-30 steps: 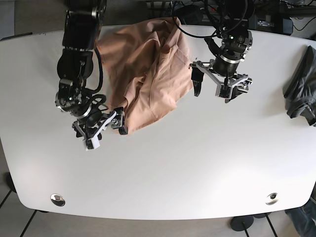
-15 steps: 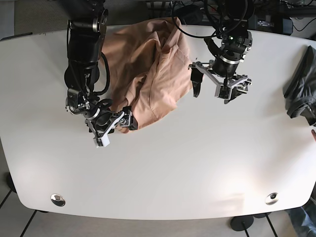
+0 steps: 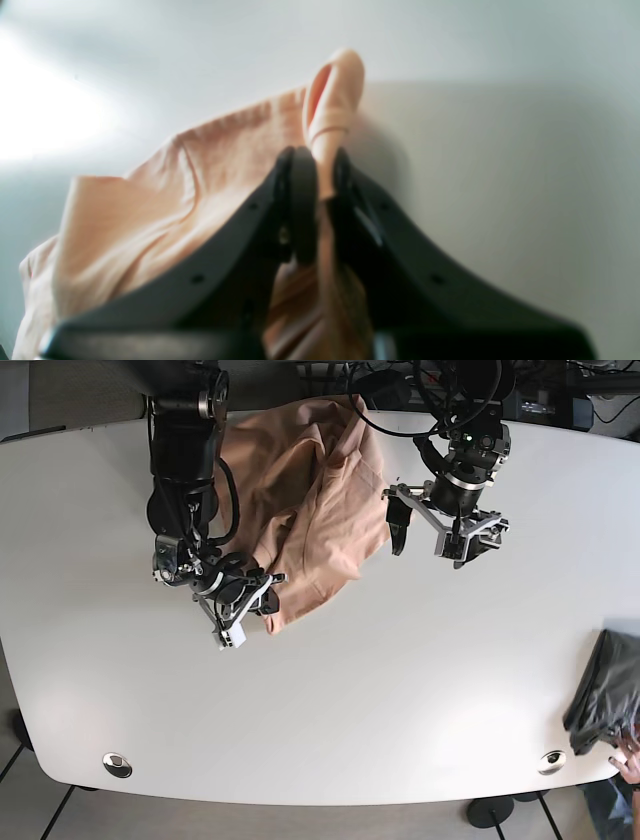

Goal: Fold the T-shirt properly
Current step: 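Lift the peach shirt with the right gripper and drag it across the table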

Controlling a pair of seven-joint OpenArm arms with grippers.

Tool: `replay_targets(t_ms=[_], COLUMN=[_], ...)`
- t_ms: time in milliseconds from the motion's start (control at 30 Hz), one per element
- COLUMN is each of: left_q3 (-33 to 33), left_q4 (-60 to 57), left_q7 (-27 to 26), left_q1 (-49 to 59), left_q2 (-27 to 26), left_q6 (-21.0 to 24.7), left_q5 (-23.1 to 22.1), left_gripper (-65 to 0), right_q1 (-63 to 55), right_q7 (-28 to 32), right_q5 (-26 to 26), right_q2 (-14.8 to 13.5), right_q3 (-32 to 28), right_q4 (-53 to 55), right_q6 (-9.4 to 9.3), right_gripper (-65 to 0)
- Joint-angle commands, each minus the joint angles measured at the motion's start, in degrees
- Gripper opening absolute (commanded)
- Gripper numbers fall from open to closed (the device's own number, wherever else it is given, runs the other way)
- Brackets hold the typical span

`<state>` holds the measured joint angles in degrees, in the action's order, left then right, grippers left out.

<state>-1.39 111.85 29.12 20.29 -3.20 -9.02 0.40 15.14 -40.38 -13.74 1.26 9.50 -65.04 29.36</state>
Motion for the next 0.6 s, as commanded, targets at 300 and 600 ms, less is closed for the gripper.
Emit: replay_targets(t_ms=[300,600], left_q3=[0.0,-0.3], left_q4=[1.5,1.6], left_q7=[-0.4,1.2], left_q1=[0.2,0.1], left_q2=[0.3,0.3], left_q6=[-4.7,-5.8], left_q5=[-0.3,-0.3], left_gripper=[-15.1,-15.1], right_q1=[6.1,21.9], right_q7=[-5.6,-5.9], right_q5=[0.0,0.0], right_q2=[-0.5,-1.7], right_q3=[-4.1,-12.2], right_q4=[-22.2,-25.4], right_q6=[-0.05,-0.13], right_gripper=[-63.1,-63.1])
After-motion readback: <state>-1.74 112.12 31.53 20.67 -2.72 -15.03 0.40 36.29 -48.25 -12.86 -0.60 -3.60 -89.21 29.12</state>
